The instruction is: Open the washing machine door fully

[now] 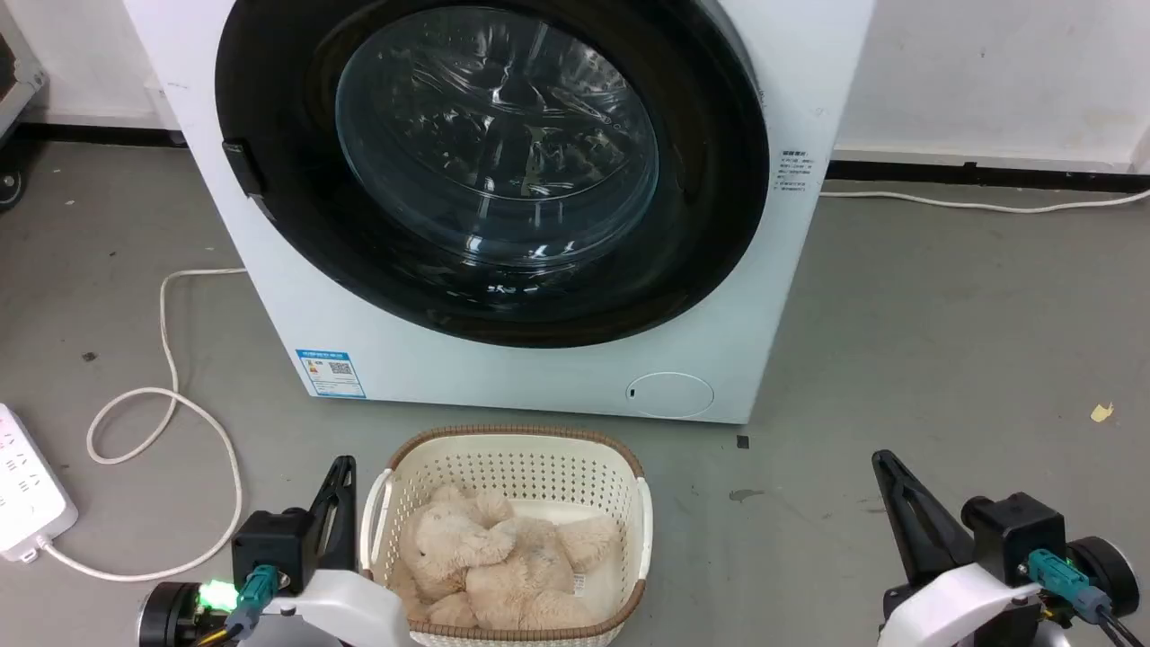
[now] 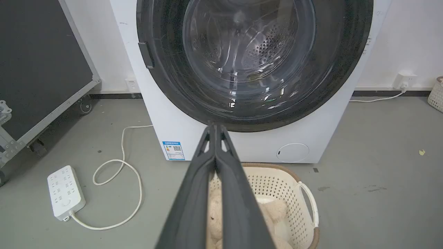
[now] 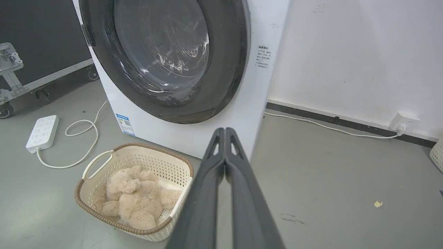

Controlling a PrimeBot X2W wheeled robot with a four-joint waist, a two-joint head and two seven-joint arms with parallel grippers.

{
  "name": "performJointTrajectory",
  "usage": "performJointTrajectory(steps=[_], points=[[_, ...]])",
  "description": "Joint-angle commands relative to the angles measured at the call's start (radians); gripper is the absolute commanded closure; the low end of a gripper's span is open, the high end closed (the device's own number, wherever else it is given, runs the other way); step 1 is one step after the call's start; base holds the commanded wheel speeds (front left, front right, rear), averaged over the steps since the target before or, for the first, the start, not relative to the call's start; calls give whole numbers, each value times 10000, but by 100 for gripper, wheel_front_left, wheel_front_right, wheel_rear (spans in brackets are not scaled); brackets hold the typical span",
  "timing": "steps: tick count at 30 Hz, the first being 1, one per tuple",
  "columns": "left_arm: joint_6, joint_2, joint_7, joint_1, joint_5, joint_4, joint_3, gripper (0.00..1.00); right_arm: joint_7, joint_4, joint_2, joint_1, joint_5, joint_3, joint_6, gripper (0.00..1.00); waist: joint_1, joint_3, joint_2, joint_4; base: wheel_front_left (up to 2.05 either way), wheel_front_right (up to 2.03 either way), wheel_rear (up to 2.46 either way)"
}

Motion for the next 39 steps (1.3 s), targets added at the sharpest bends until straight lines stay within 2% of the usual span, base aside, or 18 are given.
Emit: performJointTrajectory(steps=[1,29,30,39], points=[[26,1,3,-147,28,-37,1,100,7,18,43,-124,-49,-5,-13,100,0,0,-1,0,0,0,0],[26,1,3,-147,28,-37,1,100,7,18,43,-124,-49,-5,-13,100,0,0,-1,0,0,0,0],[0,0,-3,0,0,-1,-7,0,-2,0,0,0,4,-4,0,0,0,0,-1,0,0,0,0],[12,0,-91,3,-11,5,-49,0,-83,2,2,24,86,-1,0,0,0,3,-1,0,0,0,0]])
